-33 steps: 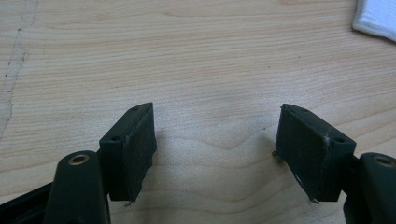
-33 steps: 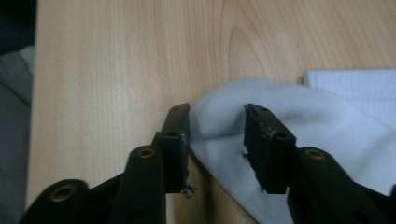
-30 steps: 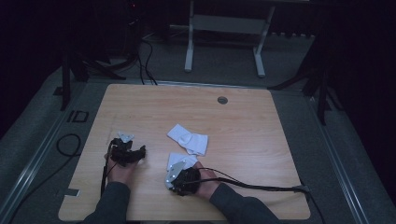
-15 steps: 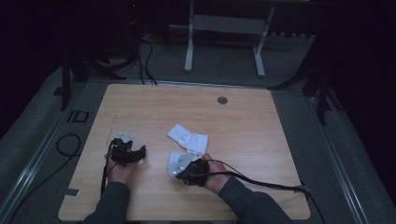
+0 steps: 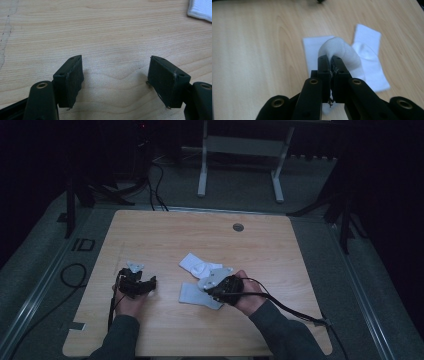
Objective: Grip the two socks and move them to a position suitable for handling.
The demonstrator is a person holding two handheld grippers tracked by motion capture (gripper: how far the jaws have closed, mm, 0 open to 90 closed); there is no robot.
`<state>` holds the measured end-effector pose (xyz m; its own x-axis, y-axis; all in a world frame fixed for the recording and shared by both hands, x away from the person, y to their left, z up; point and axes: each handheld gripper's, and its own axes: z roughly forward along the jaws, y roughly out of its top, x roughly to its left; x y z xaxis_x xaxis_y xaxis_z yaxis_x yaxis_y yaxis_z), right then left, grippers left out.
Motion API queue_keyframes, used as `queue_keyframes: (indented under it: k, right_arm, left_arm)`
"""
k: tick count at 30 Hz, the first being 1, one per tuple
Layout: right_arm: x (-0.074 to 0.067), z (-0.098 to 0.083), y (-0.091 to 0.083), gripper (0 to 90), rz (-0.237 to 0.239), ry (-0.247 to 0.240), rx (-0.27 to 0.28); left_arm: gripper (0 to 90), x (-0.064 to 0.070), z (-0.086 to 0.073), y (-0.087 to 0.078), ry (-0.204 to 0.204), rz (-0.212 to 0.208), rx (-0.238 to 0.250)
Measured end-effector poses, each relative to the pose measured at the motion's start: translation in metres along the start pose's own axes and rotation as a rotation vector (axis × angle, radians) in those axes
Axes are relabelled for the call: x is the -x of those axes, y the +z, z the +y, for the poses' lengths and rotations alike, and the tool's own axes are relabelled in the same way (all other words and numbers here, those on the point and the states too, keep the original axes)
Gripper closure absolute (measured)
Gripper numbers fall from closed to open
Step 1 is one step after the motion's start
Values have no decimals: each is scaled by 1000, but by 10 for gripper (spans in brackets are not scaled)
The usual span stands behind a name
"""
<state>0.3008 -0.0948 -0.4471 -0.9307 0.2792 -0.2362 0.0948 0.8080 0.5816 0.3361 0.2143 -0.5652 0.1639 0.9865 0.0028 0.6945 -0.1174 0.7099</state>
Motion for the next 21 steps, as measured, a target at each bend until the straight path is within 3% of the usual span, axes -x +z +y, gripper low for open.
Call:
queue_keyframes:
  k: [7,9,10,16,21]
  right_arm:
    - [24,-29,-8,868,-58,92,-28]
    - [26,-33,-8,867,-65,97,-31]
    - [32,-46,-9,867,-81,131,-46]
    - [47,-77,-8,866,-108,207,-88]
    - [55,-98,-8,828,-140,247,-135]
  left_arm:
    - [285,0,0,0,2,0,-1]
    - [285,0,0,0,1,0,1]
    - [286,0,0,0,1,0,0]
    - [285,0,0,0,-1,0,1]
    - [286,0,0,0,-1,0,2]
